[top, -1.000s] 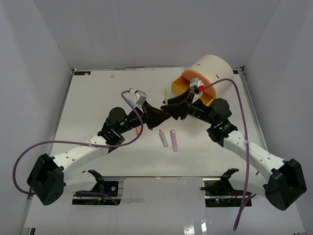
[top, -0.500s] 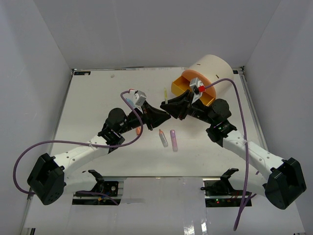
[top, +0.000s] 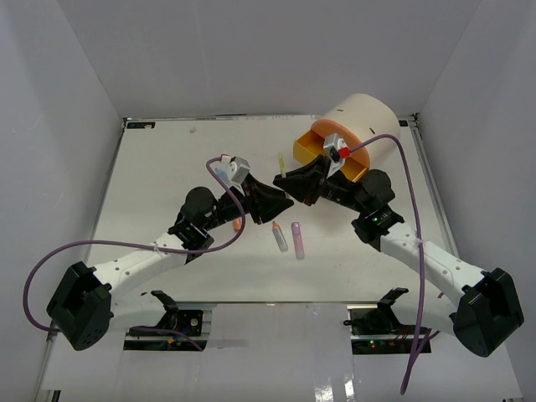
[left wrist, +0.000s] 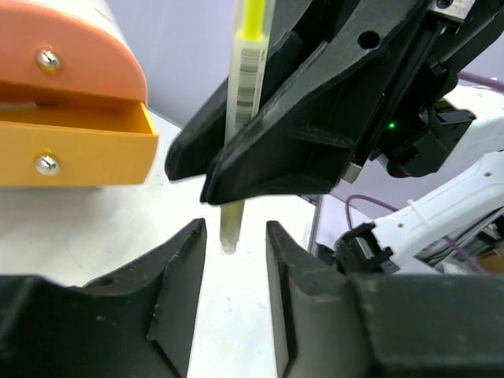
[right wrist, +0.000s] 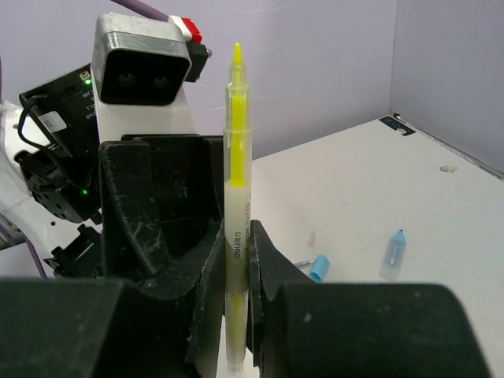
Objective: Sort the stationery into containers
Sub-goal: Pick up the pen cap from the center of the board.
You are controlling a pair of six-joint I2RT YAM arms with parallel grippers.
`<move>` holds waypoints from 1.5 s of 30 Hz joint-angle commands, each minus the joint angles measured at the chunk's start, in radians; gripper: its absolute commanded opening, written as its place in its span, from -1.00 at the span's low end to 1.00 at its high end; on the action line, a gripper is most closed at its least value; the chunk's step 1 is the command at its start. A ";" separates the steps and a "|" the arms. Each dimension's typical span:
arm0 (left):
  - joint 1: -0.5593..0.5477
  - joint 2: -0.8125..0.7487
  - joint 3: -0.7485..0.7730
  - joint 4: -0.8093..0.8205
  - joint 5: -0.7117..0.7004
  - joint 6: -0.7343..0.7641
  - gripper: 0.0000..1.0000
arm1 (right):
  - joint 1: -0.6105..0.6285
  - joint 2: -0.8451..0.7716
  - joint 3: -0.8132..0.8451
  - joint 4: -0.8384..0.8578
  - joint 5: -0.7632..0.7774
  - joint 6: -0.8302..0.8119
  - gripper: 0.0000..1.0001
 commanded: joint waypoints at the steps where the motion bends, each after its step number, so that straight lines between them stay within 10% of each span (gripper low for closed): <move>1: -0.005 -0.042 -0.024 -0.048 -0.026 -0.001 -0.02 | 0.002 -0.022 0.010 -0.001 0.024 -0.069 -0.85; 7: -0.002 -0.138 -0.009 -0.399 -0.241 0.006 0.95 | 0.002 -0.086 0.008 -0.191 0.165 -0.181 -0.85; 15: 0.056 -0.142 0.201 -1.092 -0.824 -0.151 0.96 | 0.002 -0.149 -0.033 -0.430 0.411 -0.297 -0.85; 26: 0.504 0.213 0.323 -1.343 -0.640 -0.210 0.96 | 0.002 -0.205 -0.098 -0.486 0.466 -0.299 -0.85; 45: 0.592 0.693 0.722 -1.538 -0.695 -0.287 0.33 | 0.004 -0.271 -0.136 -0.480 0.471 -0.273 -0.85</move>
